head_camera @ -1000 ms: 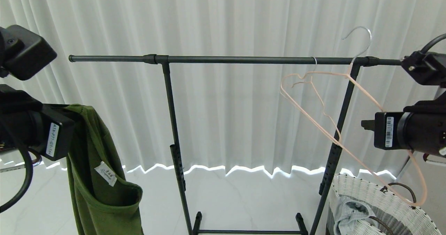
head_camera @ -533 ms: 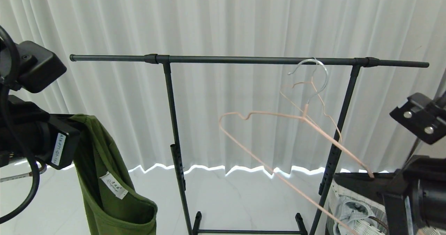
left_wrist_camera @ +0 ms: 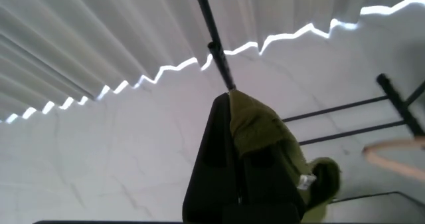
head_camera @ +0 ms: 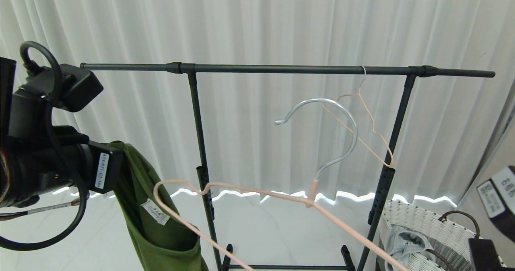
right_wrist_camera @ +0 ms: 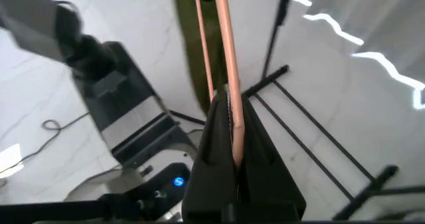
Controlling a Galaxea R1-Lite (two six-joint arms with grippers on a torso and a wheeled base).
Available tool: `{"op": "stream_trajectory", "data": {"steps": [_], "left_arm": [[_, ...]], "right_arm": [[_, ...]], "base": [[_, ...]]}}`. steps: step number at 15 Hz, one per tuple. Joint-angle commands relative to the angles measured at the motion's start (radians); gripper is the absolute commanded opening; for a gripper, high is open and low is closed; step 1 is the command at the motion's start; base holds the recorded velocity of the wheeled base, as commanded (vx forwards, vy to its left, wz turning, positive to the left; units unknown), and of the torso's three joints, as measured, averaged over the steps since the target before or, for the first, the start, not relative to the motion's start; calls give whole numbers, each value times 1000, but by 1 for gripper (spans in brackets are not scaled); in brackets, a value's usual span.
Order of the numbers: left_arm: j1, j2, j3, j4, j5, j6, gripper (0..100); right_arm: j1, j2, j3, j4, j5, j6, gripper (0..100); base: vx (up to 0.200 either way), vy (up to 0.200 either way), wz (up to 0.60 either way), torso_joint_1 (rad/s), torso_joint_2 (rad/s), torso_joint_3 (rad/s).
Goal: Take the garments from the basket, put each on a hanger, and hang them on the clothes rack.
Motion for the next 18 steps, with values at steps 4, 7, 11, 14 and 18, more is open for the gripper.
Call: {"op": "stream_trajectory", "data": {"steps": [4,7,11,14,18], "left_arm": [[-49,52,-16,0,48,-68,0],[-71,47,-27,1,48,-66,0],[-121,46,-25,0,48,-68,0],[-123,49,-23,1,49,-80,0],[-126,44,-19,1,51,-112,0]], "right_arm": [[6,57,13,-50,4,-1,0],[-10,79,12,-75,-1,-1,0],[-23,133,13,-152,-5,0,0],[-72,172,13,-215,-13,-1,0],[-91,209,13,-257,-51,0,0]], "base": [[0,0,0,0,0,0],[0,0,0,0,0,0],[0,0,0,0,0,0],[0,0,0,0,0,0],[0,0,0,0,0,0]]}}
